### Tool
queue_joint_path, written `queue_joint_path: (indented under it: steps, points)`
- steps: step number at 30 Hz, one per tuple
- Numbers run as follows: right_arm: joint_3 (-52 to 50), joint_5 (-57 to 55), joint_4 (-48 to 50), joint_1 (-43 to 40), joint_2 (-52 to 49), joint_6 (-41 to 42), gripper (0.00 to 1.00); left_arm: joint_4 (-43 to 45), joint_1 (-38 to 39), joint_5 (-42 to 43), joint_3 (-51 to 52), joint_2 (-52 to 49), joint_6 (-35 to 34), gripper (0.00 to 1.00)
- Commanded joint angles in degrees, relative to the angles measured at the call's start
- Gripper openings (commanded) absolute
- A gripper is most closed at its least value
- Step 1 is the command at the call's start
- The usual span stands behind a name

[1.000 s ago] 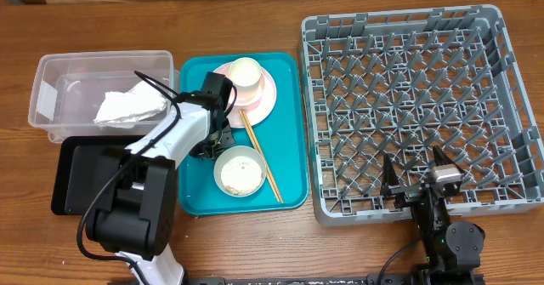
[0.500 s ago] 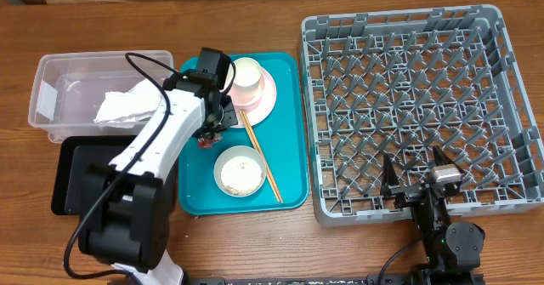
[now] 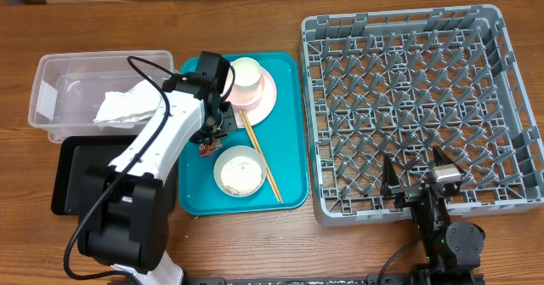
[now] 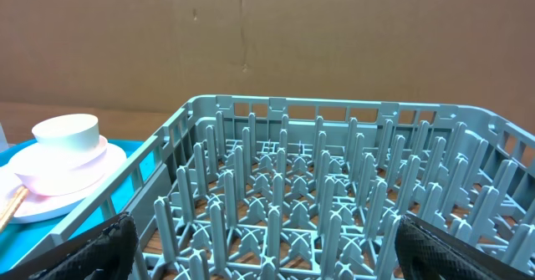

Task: Sort waste into correct bins and load items into the dishwasher
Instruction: 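Move the left gripper to the red snack wrapper and grasp it, then carry the red wrapper with the left gripper into the clear bin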

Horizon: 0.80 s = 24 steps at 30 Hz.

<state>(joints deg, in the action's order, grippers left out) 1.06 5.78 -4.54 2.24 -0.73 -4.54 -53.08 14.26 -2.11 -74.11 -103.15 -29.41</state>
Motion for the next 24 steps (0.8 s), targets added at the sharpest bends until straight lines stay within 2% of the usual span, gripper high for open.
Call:
queue_joint_path:
  steps: [1, 4, 6, 14, 19, 24]
  points:
    - [-0.61, 0.33, 0.28, -0.24, 0.57, -0.20, 1.00, 1.29, 0.39, 0.28, 2.47, -0.68, 1.09, 0.10]
    - [-0.61, 0.33, 0.28, -0.24, 0.57, -0.20, 1.00, 2.12, 0.39, 0.22, 2.97, -0.68, 1.14, 0.41]
    - [-0.61, 0.33, 0.28, -0.24, 0.57, -0.20, 1.00, 2.08, 0.09, 0.20, 2.73, -0.66, 1.18, 0.48]
    - [-0.61, 0.33, 0.28, -0.24, 0.57, -0.20, 1.00, -3.80, -3.30, -4.98, -2.80, -0.57, 3.19, 0.47]
    - [-0.61, 0.33, 0.28, -0.24, 0.57, -0.22, 1.00, -4.37, -5.16, -9.97, -2.64, -0.61, 5.22, 0.46]
    - [-0.61, 0.33, 0.28, -0.24, 0.57, -0.20, 1.00, -1.73, -5.07, -9.64, -1.18, -0.61, 7.52, 0.45]
